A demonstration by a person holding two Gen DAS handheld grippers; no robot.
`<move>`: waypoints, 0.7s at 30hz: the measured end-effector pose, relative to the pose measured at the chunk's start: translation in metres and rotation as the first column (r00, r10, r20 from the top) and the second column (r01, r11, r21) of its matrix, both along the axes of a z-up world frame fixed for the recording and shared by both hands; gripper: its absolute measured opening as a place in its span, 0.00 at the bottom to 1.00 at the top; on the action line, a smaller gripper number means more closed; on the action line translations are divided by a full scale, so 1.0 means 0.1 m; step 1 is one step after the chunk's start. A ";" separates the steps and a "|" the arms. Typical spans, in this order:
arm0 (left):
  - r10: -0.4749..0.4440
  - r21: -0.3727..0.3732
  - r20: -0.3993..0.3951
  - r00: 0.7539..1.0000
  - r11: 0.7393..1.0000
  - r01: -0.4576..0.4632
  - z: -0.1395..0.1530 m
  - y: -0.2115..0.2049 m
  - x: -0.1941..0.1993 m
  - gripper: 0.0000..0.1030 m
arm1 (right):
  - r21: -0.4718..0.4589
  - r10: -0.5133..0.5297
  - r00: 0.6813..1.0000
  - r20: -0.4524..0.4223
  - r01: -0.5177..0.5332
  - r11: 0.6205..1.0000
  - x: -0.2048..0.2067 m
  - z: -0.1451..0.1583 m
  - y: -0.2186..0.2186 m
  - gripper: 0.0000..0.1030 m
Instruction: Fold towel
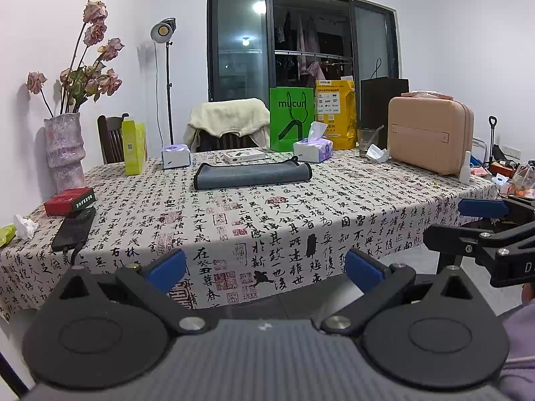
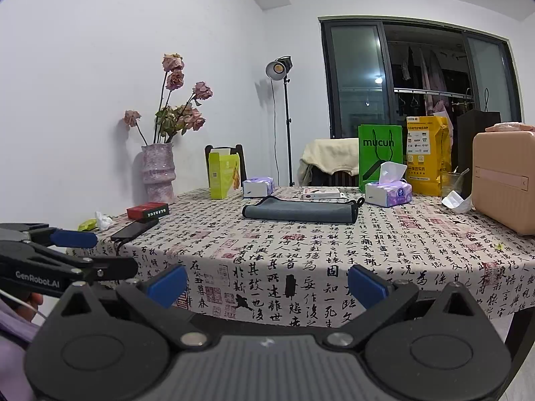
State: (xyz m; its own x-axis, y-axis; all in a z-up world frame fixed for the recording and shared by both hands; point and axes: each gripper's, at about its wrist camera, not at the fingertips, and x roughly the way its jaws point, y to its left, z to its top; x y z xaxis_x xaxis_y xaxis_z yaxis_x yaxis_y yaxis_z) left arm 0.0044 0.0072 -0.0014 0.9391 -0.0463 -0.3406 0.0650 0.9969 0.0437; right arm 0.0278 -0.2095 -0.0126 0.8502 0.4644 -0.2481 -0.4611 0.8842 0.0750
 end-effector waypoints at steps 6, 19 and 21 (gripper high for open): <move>0.000 0.000 0.000 1.000 1.000 0.000 0.00 0.00 0.00 1.00 | 0.001 -0.003 1.000 0.002 0.003 1.000 0.00 0.00 0.00 1.00; 0.000 0.001 0.001 1.000 1.000 0.000 0.00 0.00 0.00 1.00 | 0.003 -0.005 1.000 0.006 0.005 1.000 0.00 0.00 0.00 1.00; -0.001 0.001 0.001 1.000 1.000 0.001 -0.01 0.00 0.01 1.00 | 0.003 -0.005 1.000 0.008 0.005 1.000 0.00 0.00 -0.01 1.00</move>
